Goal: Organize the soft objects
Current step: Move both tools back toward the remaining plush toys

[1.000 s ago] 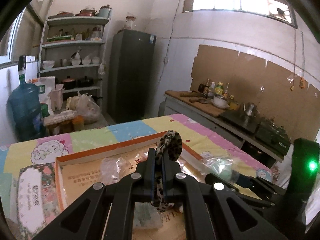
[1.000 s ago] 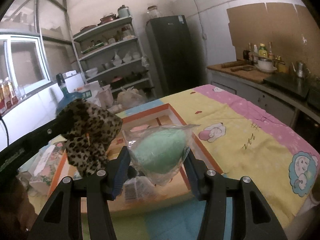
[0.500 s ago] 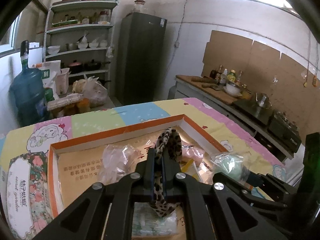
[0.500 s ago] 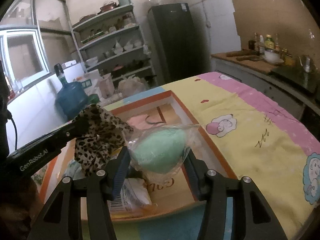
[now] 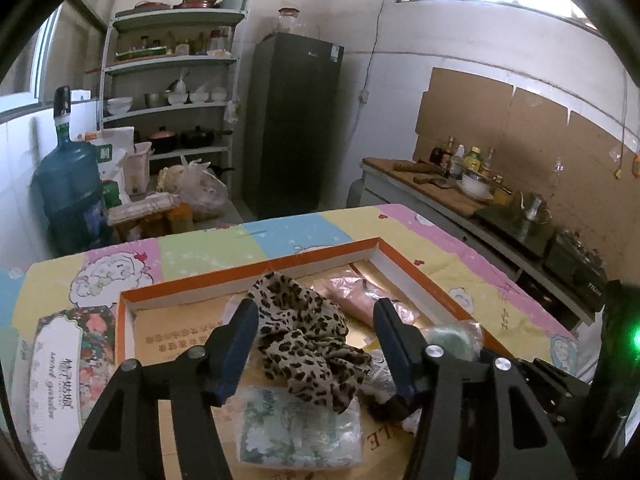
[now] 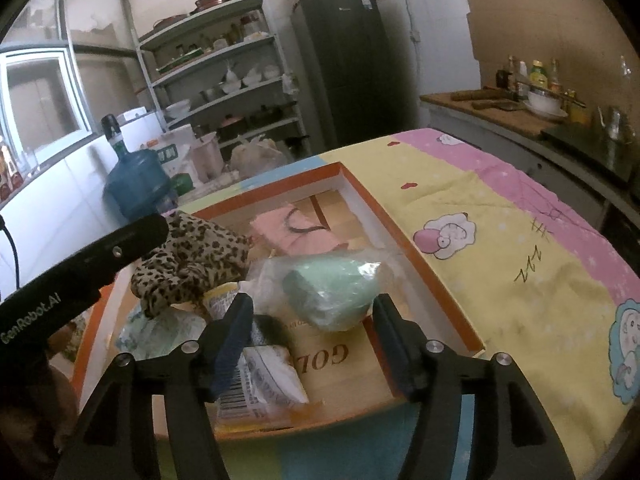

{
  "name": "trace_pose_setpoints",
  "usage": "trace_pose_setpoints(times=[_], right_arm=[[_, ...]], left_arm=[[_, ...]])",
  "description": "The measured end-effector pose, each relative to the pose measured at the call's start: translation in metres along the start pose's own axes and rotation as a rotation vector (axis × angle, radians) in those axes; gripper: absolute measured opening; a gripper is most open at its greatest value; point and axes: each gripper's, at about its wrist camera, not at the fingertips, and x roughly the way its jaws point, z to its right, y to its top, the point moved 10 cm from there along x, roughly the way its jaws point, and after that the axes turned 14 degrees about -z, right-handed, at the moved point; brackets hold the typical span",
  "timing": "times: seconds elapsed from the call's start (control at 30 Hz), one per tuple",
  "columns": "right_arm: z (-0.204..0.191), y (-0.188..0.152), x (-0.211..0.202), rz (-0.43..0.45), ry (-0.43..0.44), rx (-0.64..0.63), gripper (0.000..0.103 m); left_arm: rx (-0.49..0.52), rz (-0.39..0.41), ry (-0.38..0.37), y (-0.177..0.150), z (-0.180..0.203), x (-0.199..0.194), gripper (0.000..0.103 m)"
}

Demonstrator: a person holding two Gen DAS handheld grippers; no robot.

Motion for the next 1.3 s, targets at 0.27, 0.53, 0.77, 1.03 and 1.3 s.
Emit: trace_pose_setpoints(times=[0.27, 0.53, 0.77, 1.03, 1.3], right_arm=[[0.0, -0.002, -0.007, 0.011, -0.002, 0.0, 0.066], [-0.004, -0.004, -0.023, 0.035, -0.014, -0.005, 0.066], [-0.013, -0.005, -0.039, 0.06, -0.024, -0.016, 0.066], [-0.035, -0.007, -0.057, 0.087, -0.025, -0.038, 0.066], [-0.062, -0.013, -0.071, 0.106, -0.015, -0.065, 0.067]], left_arm=[[0.006, 0.016, 0.005, -0.001, 0.002, -0.012, 0.06], [0.009, 0.04, -0.001, 0.0, 0.004, -0.028, 0.06], [0.01, 0.067, -0.004, -0.002, 0.003, -0.047, 0.061], [-0.003, 0.109, 0.008, -0.006, -0.008, -0.075, 0.074], [-0.016, 0.133, 0.034, -0.016, -0.026, -0.102, 0.074]])
